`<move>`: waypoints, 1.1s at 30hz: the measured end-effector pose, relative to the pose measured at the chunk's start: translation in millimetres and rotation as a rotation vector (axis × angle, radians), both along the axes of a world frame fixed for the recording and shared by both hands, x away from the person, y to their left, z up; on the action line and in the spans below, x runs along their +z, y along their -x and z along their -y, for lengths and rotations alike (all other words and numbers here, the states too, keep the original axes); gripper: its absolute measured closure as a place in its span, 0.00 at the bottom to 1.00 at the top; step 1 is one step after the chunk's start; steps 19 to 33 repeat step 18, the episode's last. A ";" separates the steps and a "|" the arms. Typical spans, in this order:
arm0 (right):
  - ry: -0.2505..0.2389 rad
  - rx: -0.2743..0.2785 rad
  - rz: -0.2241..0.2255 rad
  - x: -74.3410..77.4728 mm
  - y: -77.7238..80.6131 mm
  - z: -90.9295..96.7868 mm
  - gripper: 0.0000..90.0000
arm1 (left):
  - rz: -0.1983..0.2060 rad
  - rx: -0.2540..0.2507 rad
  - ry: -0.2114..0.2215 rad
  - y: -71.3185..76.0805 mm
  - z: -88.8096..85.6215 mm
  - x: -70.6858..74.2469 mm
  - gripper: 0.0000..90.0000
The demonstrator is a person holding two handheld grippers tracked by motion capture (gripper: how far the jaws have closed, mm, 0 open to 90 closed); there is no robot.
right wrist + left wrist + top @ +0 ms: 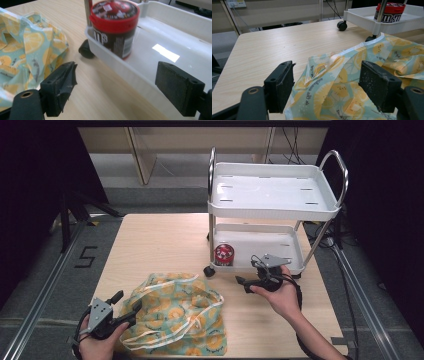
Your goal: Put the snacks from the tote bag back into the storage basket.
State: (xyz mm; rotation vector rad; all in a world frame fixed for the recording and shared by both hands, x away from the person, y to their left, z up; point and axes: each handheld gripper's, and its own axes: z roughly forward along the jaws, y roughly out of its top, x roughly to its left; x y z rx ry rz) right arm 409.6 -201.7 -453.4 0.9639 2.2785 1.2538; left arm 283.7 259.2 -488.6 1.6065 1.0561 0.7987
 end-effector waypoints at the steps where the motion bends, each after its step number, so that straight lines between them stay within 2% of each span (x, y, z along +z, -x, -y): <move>1: 0.008 0.004 0.009 -1.7 1.0 3.2 0.20 | 0.001 -0.001 0.000 -0.1 0.1 -0.1 0.30; 4: -0.018 -0.014 -0.014 -5.9 9.5 9.4 0.20 | 0.008 -0.006 0.001 -1.1 0.5 -0.5 0.30; 5: -0.012 -0.005 0.002 -7.1 9.6 11.7 0.21 | 0.003 0.000 -0.001 -0.4 0.8 -0.2 0.30; 7: -0.013 -0.002 0.006 -10.1 14.0 15.7 0.21 | 0.003 0.002 -0.001 -0.2 0.9 0.0 0.30; 9: -0.032 -0.014 -0.013 -13.7 21.3 18.4 0.22 | 0.003 0.003 -0.002 0.0 0.6 0.0 0.30; 11: -0.030 -0.004 0.005 -18.0 24.1 23.8 0.23 | 0.001 0.006 0.000 -0.3 0.5 -0.3 0.30; 12: -0.050 -0.005 0.006 -21.0 26.8 25.8 0.23 | 0.001 0.006 0.002 -0.4 0.6 -0.4 0.30; 13: -0.052 -0.012 0.034 -22.5 27.4 27.2 0.25 | 0.003 0.003 0.001 -0.5 0.7 -0.3 0.30; 14: -0.048 -0.017 0.035 -23.7 30.0 28.1 0.25 | 0.010 -0.004 0.002 -1.3 0.8 -0.5 0.30; 15: -0.028 -0.006 0.053 -24.2 30.4 29.3 0.26 | 0.003 0.002 0.000 -0.6 1.1 -0.1 0.30; 17: -0.043 0.000 0.029 -25.2 31.4 29.7 0.27 | 0.003 0.002 -0.001 -0.6 1.1 0.0 0.30; 18: -0.043 -0.015 0.039 -25.7 32.5 29.3 0.27 | 0.003 0.000 -0.003 -0.8 1.0 -0.1 0.30; 33: -0.043 -0.015 0.039 -25.7 32.5 29.3 0.27 | 0.003 0.000 -0.003 -0.8 1.0 -0.1 0.30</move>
